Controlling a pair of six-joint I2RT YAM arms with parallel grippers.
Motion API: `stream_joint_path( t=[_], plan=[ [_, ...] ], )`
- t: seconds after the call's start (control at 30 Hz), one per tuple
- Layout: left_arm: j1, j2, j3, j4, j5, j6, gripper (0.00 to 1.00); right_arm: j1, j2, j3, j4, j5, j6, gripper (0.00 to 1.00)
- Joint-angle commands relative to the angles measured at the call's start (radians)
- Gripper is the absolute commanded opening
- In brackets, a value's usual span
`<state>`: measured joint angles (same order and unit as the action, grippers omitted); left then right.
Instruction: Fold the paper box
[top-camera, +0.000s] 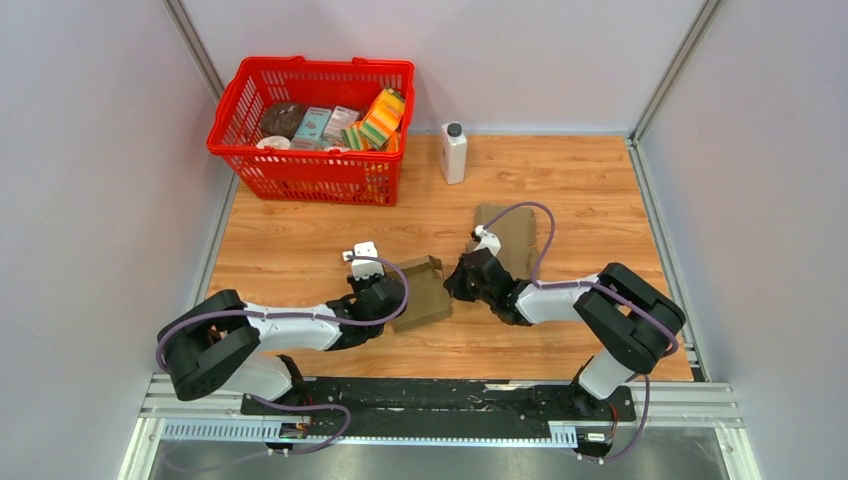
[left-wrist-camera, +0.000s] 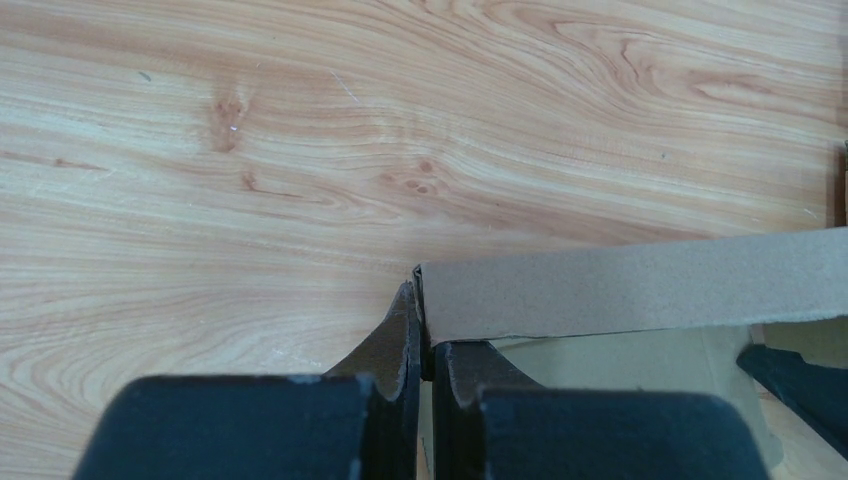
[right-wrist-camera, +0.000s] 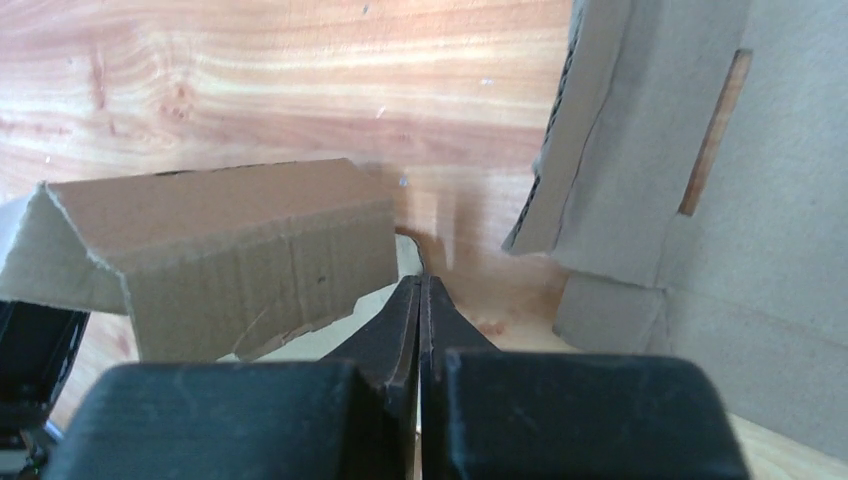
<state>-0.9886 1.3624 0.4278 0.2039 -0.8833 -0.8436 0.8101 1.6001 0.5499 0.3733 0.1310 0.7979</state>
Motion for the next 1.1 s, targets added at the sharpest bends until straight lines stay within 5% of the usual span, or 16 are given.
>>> stream_joint_path(
  t=[0.0,0.3,0.57,0.73,1.07],
  plan=[
    [-0.007,0.015,-0.041,-0.052,0.086,-0.049,0.00,-0.003,0.031,0.064,-0.122,0.068,0.050,0.00],
    [-0.007,0.029,-0.003,-0.096,0.069,-0.023,0.00,-0.005,-0.115,0.038,-0.128,0.019,-0.071,0.10],
    [-0.007,0.037,0.032,-0.149,0.052,-0.011,0.00,-0.006,-0.215,0.154,-0.406,0.120,-0.190,0.20],
    [-0.007,0.040,0.046,-0.158,0.050,0.001,0.00,-0.017,-0.305,0.125,-0.433,0.153,-0.229,0.23],
    [-0.007,0.055,0.078,-0.184,0.056,0.024,0.00,0.018,-0.062,0.312,-0.395,0.001,-0.301,0.22]
  ],
)
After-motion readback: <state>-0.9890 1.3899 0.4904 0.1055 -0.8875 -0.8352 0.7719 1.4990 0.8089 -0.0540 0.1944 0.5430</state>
